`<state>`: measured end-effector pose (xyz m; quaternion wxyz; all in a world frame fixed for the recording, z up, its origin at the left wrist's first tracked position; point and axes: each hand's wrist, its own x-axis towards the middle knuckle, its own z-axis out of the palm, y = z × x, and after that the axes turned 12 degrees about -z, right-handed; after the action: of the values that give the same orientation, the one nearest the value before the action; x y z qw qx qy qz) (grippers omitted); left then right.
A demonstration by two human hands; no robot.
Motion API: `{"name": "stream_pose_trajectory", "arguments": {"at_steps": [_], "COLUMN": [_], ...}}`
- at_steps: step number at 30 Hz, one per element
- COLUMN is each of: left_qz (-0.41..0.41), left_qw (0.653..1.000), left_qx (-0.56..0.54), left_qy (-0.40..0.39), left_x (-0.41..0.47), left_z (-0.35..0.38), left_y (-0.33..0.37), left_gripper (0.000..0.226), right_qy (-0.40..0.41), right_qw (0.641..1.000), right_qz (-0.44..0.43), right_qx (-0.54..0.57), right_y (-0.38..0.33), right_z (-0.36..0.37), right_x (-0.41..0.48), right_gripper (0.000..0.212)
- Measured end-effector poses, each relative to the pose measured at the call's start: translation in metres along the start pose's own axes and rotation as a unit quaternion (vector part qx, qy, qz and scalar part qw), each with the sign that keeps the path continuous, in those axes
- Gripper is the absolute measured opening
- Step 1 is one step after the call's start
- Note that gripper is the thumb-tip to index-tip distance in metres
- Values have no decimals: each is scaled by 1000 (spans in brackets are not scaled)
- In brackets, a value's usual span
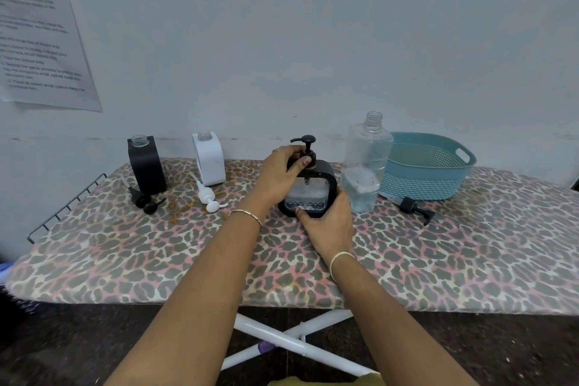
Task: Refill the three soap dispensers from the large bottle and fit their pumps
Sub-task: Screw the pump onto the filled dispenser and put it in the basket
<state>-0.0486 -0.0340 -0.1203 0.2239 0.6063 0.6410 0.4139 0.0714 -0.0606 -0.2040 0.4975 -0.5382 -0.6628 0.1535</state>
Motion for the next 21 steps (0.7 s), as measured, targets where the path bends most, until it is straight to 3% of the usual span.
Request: {"name": "stream_pose_trajectory", "arguments": {"at_steps": [5,10,15,21], "left_qz": [15,-24,-68,-64], "left_qw": [1000,998,993,997], "left_qx": [-7,-49,-23,-27], "left_qy": [21,41,92,36], "left_x": [-6,-11,-8,1], "left_z": [0,9,20,12], "left_y": [-6,5,16,13], "left_gripper": [36,17,44,34], "right_qy": [-1,-3,1,-3], "right_qw": [1000,1000,1000,1000], "right_qz": [0,2,8,9], "right_qx": [-5,-4,12,3], "right_y": [0,0,2,3], "right_z": [-1,0,4,3], "right_x": [0,0,1,1], "right_gripper": [79,79,79,74]}}
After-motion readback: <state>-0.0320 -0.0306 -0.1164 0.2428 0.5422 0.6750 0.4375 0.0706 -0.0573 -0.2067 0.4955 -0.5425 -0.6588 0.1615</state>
